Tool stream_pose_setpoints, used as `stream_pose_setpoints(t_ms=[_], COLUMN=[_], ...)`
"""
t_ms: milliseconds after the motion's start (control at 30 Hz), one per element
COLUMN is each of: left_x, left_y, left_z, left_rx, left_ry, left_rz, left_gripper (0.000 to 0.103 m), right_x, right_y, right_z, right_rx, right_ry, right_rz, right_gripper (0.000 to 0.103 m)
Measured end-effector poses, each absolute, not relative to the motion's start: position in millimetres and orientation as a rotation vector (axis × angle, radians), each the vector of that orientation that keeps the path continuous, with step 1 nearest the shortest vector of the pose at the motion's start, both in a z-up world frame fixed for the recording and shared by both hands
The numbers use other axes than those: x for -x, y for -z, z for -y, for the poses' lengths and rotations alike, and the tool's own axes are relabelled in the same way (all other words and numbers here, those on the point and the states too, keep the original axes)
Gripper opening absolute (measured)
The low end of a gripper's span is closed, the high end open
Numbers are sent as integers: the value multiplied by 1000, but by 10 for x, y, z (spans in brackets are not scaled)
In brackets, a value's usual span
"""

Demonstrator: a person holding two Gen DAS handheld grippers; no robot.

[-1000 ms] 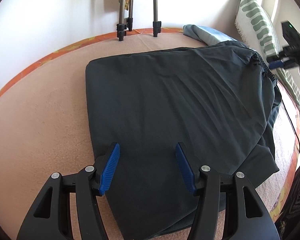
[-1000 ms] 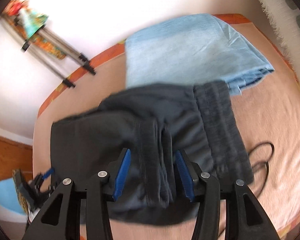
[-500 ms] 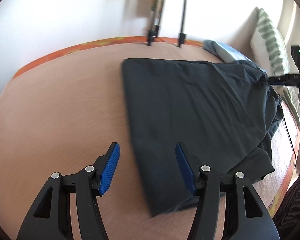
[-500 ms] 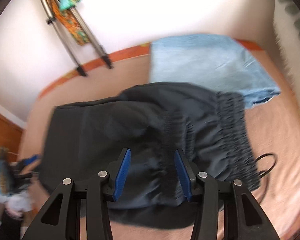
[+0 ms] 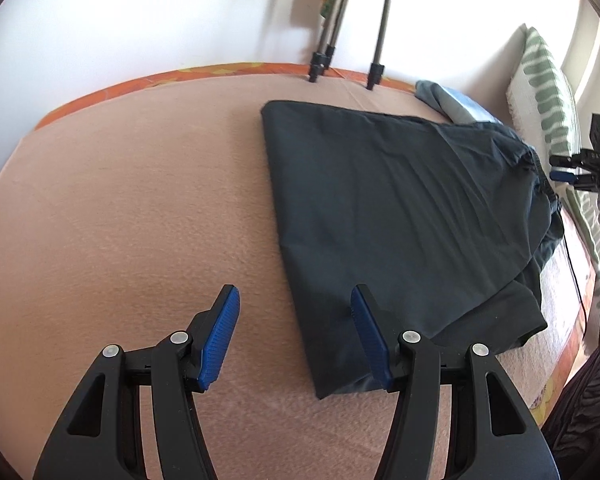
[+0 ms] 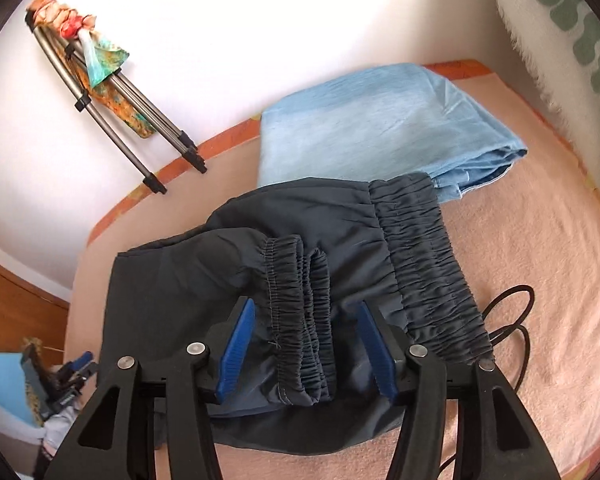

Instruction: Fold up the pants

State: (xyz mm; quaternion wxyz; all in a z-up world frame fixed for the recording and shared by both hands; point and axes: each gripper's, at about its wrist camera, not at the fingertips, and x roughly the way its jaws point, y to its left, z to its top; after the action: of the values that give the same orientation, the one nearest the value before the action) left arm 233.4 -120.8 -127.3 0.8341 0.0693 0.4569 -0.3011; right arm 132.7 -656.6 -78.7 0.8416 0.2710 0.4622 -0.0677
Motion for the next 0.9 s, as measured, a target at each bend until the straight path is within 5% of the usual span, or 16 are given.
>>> stream_pose_setpoints(t_ms=[367,567,900], left_x=[-2306,-2338,-2352], left_y=[1305,1321,1303], left_z=[1353,1351,1271], left_rx=[-181,-182,-158], left_ry=[644,635,630], left_rz=[-977,-982,-976], left_gripper=[57,57,57], right_x=[-1644,-1533,-1454], right_y=[1349,1236,746], right_z=[6570,6485,6412], right_rx=[-607,-611,-460], right_ry=[76,42,141], right_rz=[-1045,-990,-938], right_gripper=[58,20,13])
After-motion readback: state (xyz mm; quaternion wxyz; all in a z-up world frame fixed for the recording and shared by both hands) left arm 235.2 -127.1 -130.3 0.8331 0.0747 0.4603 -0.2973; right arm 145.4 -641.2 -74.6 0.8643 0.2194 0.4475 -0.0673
